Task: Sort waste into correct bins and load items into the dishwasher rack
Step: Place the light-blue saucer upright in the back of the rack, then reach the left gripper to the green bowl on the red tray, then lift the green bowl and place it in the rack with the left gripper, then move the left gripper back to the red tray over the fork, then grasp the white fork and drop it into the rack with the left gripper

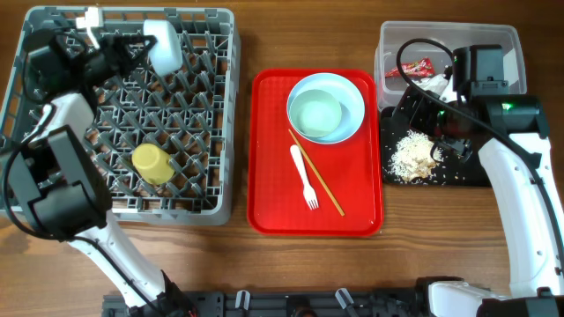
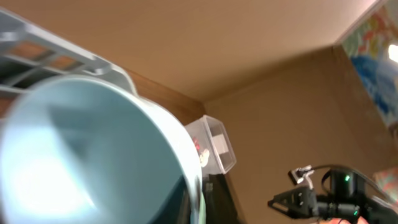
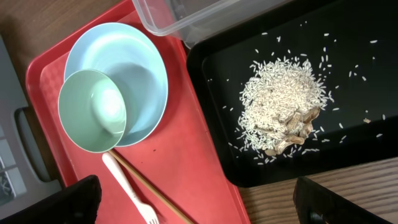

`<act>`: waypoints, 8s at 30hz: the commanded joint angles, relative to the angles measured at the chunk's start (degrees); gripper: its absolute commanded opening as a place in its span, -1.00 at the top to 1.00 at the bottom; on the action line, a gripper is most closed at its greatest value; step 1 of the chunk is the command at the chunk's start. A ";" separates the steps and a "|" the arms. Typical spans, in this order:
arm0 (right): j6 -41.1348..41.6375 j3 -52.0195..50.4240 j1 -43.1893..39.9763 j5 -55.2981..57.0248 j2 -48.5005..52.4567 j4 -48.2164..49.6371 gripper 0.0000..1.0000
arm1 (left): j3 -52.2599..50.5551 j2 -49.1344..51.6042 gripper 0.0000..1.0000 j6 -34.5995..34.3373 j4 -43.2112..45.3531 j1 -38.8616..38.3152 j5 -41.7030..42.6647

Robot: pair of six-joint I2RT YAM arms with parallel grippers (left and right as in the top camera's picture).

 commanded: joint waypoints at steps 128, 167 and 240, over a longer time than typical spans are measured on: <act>-4.07 0.81 -11.69 6.51 -0.52 -8.48 -0.99 | 2.19 -27.82 0.92 25.14 -60.76 -21.09 -29.35; -3.89 0.81 -11.69 6.51 -0.52 -8.48 -1.00 | 2.29 -32.35 -0.91 24.33 -78.97 -16.68 -48.76; -3.82 0.81 -11.69 6.34 -0.52 -8.68 -1.00 | -0.50 -26.27 -0.43 20.59 -71.84 -40.11 -63.76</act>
